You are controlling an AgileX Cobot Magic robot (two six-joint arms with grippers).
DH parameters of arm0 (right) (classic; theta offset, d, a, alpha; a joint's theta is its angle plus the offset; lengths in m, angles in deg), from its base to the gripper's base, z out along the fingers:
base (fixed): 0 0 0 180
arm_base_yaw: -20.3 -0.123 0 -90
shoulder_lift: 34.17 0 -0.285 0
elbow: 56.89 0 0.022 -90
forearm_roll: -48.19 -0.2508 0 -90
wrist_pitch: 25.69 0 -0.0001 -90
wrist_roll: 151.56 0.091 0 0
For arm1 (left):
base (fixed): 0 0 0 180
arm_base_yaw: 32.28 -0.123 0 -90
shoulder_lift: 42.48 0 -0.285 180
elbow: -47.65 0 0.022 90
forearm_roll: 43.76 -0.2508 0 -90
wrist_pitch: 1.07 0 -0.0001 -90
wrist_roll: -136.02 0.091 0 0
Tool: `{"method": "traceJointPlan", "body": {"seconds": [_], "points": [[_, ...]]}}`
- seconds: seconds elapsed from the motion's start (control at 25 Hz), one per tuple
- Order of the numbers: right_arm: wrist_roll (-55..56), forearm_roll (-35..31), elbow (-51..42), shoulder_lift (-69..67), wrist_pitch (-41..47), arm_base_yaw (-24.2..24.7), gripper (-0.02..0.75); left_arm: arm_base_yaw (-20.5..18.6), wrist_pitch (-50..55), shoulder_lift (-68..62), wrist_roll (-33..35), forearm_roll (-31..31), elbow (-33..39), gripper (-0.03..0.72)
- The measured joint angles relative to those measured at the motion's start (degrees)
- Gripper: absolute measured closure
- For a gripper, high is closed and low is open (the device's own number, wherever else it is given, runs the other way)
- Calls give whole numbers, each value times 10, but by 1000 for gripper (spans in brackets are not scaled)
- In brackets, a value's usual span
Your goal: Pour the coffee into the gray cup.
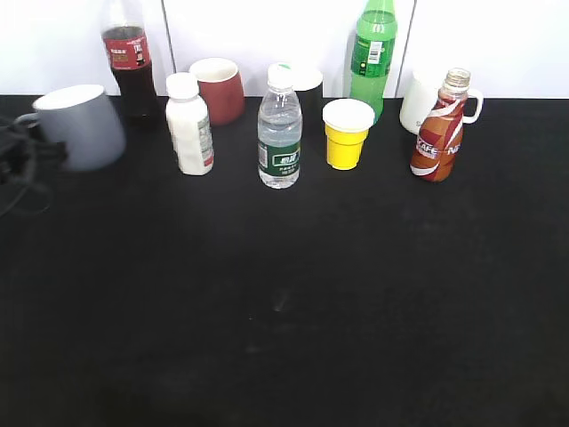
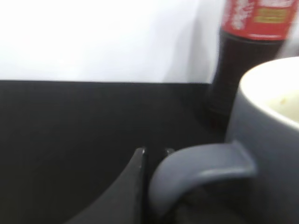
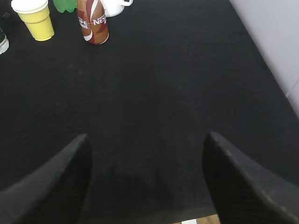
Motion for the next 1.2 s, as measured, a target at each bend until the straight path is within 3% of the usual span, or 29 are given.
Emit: {"method": "traceJointPlan", "body": {"seconds": [0.16,0.32,0.4,0.68,0.8,1.04,1.2], "points": [[0,0,0,0,0,0,183,1,-26,112,0,-7,121,631],[0,6,0,0,0,0,183,6,-32,178,-2,-57,164,631],[0,0,0,0,0,0,183,37,-34,183,-3,-80,166,631],[0,0,0,0,0,0,183,199,-68,169,-3,-92,167,631],[0,6,6,0,-12,0,183,222,-69,169,-3,-97,167,631],[0,3,-21,-190,-413,0,183,222,-69,169,-3,-96,167,631],[0,-10,-31,-394,-588,0,183,222,-69,169,-3,-96,167,631]]}}
